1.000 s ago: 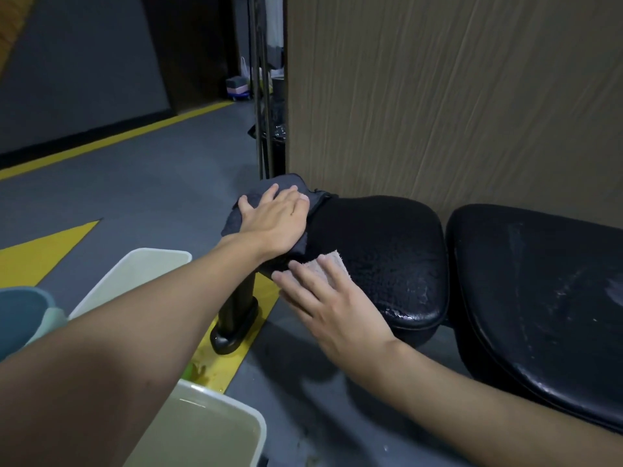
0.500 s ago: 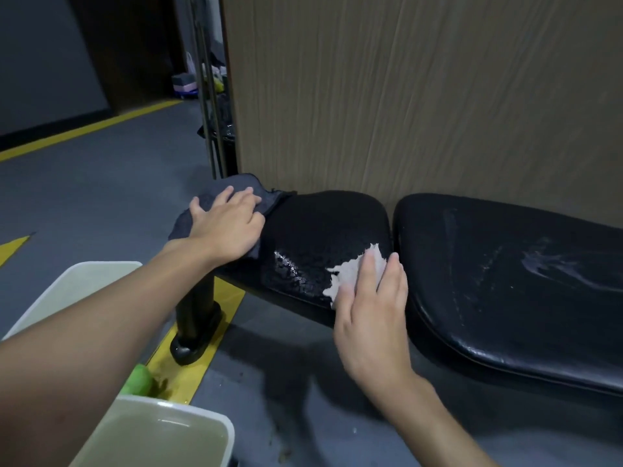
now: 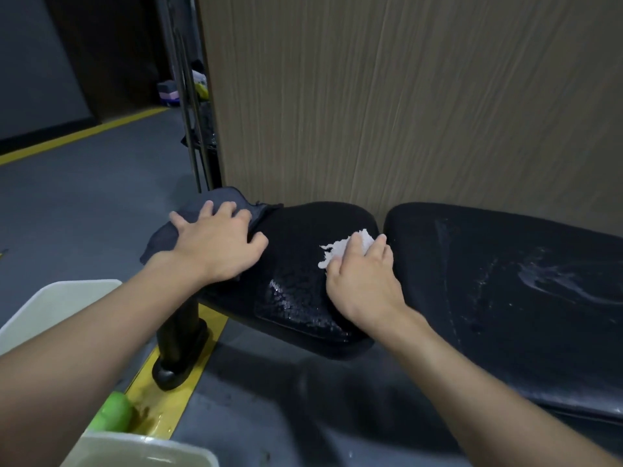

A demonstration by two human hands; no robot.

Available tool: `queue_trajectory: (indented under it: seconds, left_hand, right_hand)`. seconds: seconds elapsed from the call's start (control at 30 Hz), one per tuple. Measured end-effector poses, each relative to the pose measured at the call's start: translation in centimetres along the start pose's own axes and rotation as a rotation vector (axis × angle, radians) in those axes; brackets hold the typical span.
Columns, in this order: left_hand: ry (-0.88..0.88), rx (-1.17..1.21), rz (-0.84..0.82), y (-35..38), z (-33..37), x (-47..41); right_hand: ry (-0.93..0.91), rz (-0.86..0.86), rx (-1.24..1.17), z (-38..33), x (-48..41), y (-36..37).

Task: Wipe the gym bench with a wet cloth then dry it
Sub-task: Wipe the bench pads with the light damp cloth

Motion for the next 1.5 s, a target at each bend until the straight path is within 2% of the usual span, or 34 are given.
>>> queue_trajectory:
  seconds: [0.17,0.23,0.37,0.47,0.53,0.63,0.77,0.87,0.97,1.07,1.23,1.3,1.33,1.37,1.43,1.5]
  left_hand:
    - [0.002,-0.109,-0.007,0.4,0.7,0.1]
    - [0.003,-0.113,-0.011,0.5,0.8,0.3]
    - [-0.036,-0.111,-0.031,0.8,0.5,-0.1]
    - [-0.072,-0.116,-0.065,1.3,0.5,-0.7]
    - [-0.093,-0.147,-0.104,1.6,0.6,-0.9]
    - [-0.123,-0.168,-0.146,2.0,0.5,-1.0]
    - [-0.111,-0.175,-0.168,1.9,0.6,-0.9]
    - [-0.116,-0.181,-0.247,1.9,0.5,-1.0]
    - [-0.118,-0.184,-0.323,1.9,0.5,-1.2]
    - [-0.107,-0.179,-0.375,1.9,0.7,-0.8]
    - [-0.072,-0.249,-0.462,0.7,2.0,0.1]
    - [-0.001,-0.224,-0.352,-0.8,5.0,0.6]
    - [0.032,-0.131,-0.269,-1.7,6.9,1.1]
    - [0.061,-0.004,-0.223,-2.4,8.7,1.7]
    - [0.142,0.204,-0.268,-2.8,13.0,2.8]
    - [0.18,0.285,-0.324,-2.2,15.8,3.4]
  right_hand:
    - [0.024,-0.026,0.05,0.7,-7.3,-0.4]
    - [-0.043,-0.039,0.069,0.8,-10.4,-0.9]
    - [-0.175,-0.21,0.111,0.8,-15.4,-0.9]
    - [-0.247,-0.269,0.136,0.5,-17.5,0.0]
    - [-0.304,-0.288,0.188,-1.4,-18.0,0.7]
    - [-0.486,-0.346,0.262,-7.3,-17.3,2.6]
    - [-0.603,-0.471,0.22,-10.8,-17.0,4.7]
    - [-0.589,-0.425,0.233,-8.2,-17.6,3.8]
    - [-0.48,-0.323,0.283,-4.3,-17.4,2.4]
    - [-0.381,-0.29,0.298,-4.1,-16.5,2.2]
    - [-0.642,-0.221,0.16,-5.2,-12.4,1.4]
    - [-0.576,-0.143,-0.07,-3.1,-11.1,-0.1]
    - [-0.5,-0.088,-0.207,-2.0,-10.5,-1.2]
    - [-0.375,-0.019,-0.349,-0.8,-10.4,-2.2]
    - [-0.027,0.096,-0.621,3.1,-10.7,-4.5]
    - [0.254,0.234,-0.872,6.7,-10.8,-6.9]
Point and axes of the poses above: each hand's wrist, its own x-axis away from the middle knuckle, its own y-axis out of the palm, z = x × y, the point moved 8 cm from there along -x, towards the middle knuckle, and after that the axes turned 10 degrees about -y, right-handed, at the moved point
